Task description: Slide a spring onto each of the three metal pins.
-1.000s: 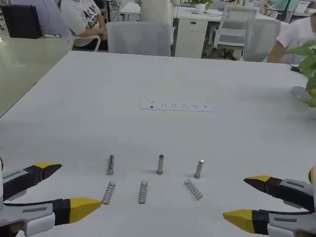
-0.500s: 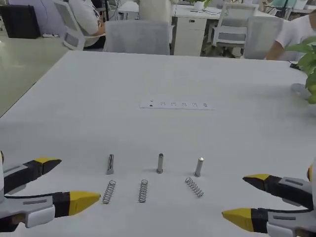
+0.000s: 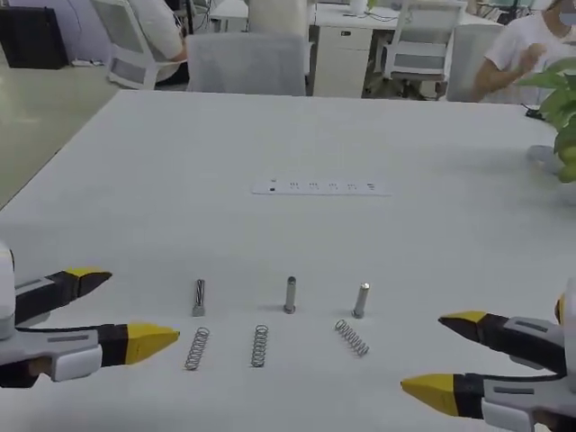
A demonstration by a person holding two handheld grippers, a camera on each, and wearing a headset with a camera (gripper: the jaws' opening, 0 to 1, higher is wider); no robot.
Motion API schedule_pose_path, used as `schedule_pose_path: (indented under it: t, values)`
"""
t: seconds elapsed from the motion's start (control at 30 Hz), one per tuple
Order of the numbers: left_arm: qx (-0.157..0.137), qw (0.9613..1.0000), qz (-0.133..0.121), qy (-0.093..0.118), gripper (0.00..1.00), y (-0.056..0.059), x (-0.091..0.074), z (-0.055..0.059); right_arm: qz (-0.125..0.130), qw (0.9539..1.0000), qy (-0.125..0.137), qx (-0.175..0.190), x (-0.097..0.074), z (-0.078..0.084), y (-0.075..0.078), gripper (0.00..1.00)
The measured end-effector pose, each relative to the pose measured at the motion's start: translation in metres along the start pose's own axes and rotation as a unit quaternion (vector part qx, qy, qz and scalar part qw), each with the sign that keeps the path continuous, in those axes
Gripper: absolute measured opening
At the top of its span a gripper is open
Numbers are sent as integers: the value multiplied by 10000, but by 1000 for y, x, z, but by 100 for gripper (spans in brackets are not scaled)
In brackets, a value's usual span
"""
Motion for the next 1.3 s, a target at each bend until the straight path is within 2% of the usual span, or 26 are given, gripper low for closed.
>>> schedule_pose_path:
  t: [0.33, 0.8, 1.3]
  values:
    - [91, 9999, 0, -106, 78, -6, 18, -9, 0, 10000, 5, 22, 2, -2, -4, 63]
    - [68, 9995, -120, -284, 75, -18, 46, -8, -19, 10000, -6, 45, 3, 0, -3, 63]
    - [-102, 9987, -275, -411, 71, -26, 65, -4, -15, 10000, -43, 70, 0, 4, 0, 63]
Point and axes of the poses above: the centre of the closed fingertips' face, and the gripper's own axes: x roughly forward along the fingers, y roughly to its right, z roughly out of its underside, the point moved 7 cm from there along -x, roughly backward along the fingers, and after that the axes turned 14 degrees about -x, right-handed, at the moved point
